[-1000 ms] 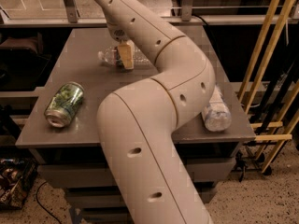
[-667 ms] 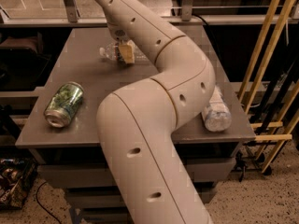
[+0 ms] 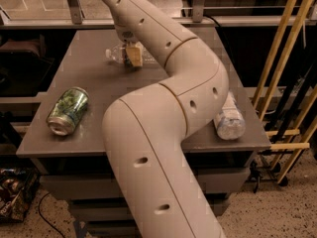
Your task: Place water bottle upright
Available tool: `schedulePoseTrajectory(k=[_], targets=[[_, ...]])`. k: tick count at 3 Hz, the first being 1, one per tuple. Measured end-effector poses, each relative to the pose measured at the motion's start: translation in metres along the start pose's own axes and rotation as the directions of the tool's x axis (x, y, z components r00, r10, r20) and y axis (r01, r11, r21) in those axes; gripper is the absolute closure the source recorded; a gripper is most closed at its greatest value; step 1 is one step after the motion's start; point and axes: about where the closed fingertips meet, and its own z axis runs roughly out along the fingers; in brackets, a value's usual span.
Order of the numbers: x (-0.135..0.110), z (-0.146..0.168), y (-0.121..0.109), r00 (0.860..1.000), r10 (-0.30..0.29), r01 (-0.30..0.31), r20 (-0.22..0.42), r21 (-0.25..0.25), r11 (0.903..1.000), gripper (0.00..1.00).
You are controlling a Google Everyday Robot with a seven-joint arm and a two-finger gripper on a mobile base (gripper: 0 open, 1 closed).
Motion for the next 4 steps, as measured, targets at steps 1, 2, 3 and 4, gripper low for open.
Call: schedulePoseTrajectory(k=[1, 2, 3, 4], targets=[[0.001, -0.008, -0.004, 0.999, 0.009, -0.009, 0.043, 0.017, 0.9998, 0.76], [0.002, -0.020, -0.010, 0.993, 0.011, -0.016, 0.114, 0.047, 0.9988, 1.00], [-0.001, -0.018, -0.013, 0.992, 0.008, -0.016, 0.122, 0.059, 0.9981, 1.00], [-0.002, -0.047, -0.010, 0.990, -0.008, -0.006, 0.144, 0.098, 0.9952, 1.00]])
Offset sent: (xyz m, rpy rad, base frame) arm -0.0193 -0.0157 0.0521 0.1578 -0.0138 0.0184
